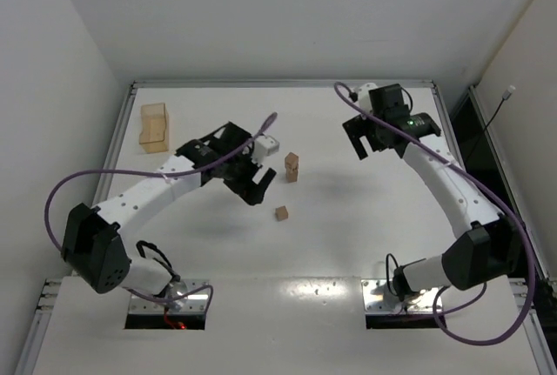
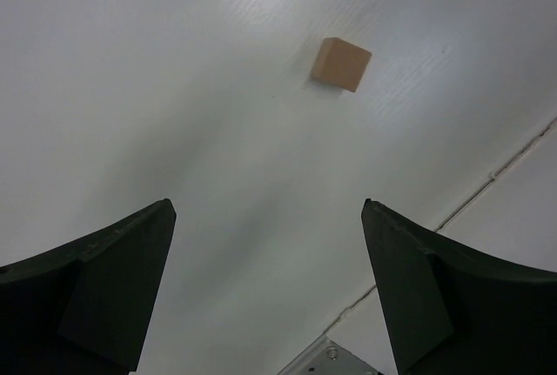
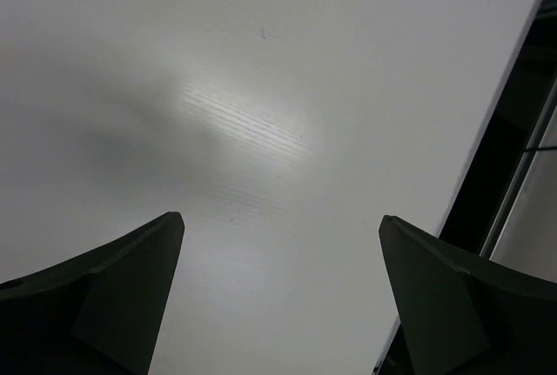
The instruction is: Build the wood block tower
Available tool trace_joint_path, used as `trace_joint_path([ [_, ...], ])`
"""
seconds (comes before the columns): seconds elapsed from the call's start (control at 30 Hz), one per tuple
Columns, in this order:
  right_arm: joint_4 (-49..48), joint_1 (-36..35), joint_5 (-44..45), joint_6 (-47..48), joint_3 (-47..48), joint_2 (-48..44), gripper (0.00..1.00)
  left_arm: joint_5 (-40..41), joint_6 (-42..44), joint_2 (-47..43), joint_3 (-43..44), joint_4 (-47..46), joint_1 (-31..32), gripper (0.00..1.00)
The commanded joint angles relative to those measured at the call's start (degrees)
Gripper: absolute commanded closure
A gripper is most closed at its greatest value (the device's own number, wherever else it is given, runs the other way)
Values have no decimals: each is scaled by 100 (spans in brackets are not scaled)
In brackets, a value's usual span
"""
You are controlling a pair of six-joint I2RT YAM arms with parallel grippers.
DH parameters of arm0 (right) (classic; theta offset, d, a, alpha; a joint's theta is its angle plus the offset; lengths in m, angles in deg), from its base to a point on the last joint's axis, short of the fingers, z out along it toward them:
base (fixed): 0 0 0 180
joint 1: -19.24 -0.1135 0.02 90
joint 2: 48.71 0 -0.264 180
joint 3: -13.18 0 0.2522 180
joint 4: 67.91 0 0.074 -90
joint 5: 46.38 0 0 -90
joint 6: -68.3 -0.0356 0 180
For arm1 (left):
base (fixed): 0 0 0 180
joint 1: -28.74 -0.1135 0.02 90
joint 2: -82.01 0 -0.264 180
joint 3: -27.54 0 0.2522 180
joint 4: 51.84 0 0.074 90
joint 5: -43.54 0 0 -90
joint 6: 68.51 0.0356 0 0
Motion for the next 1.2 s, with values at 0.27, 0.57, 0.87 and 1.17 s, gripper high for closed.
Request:
trace_joint_path([
  [0.27,-130,1467,-700,-254,10,-446,8,1107,640,1271,214,-805,1857,20],
  [0.57,-77,1889,-1307,-360,10,-340,8,1168,746,1947,442,-1210,1857,20],
  [0.87,-77,2118,-1544,-360,10,-288,8,1107,685,2325,610,-1272,1857,23],
  [1.17,-77,2232,-1702,-412,10,-235,8,984,737,2492,662,-1272,1857,38],
])
